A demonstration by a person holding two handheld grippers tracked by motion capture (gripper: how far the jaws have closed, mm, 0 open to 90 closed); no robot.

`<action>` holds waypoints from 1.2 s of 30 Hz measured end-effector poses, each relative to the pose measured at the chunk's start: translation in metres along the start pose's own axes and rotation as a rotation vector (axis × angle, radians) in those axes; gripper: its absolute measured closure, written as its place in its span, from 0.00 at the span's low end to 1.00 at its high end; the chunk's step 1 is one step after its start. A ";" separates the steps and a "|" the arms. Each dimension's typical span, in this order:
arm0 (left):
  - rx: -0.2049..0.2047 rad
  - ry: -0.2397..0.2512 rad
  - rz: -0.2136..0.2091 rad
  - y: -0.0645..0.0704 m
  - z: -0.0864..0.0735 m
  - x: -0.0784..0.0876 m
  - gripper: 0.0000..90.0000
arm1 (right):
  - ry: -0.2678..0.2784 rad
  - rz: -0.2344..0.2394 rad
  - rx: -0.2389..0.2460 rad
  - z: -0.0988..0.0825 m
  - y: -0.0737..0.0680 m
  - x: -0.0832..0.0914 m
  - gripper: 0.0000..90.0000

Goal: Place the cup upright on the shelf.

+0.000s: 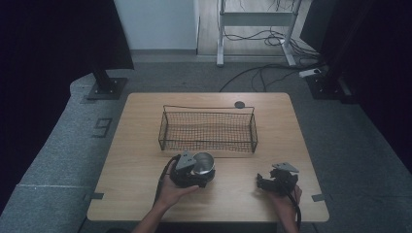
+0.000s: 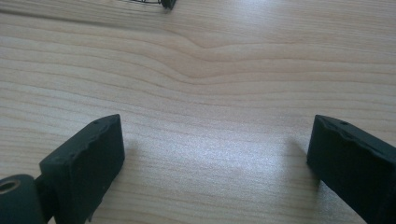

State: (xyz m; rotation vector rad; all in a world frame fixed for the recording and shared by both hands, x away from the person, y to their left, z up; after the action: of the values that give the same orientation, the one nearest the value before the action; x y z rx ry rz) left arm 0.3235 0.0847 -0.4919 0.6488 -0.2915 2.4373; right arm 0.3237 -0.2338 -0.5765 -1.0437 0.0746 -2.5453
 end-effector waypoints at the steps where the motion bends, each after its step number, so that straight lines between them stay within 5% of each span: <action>1: 0.003 0.004 0.002 -0.002 0.001 0.001 0.21 | 0.000 0.000 0.000 0.000 0.000 0.000 0.04; 14: 0.028 0.021 0.043 -0.025 0.010 0.005 0.21 | 0.000 0.000 0.000 0.000 0.000 0.000 0.05; 36: 0.063 0.013 0.053 -0.046 0.022 0.001 0.21 | 0.000 -0.001 0.000 0.000 0.000 0.000 0.05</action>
State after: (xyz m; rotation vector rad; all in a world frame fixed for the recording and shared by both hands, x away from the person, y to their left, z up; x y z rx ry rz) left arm 0.3584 0.1143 -0.4701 0.6607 -0.2297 2.5088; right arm 0.3237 -0.2339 -0.5765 -1.0435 0.0747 -2.5460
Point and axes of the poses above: each handheld gripper's, and its own axes: x roughly backward along the jaws, z roughly out of its top, y roughly to its right, the point moved 3 cm from there along -x, roughly forward along the jaws, and after that the axes turned 15 degrees about z, right-handed, at the moved point
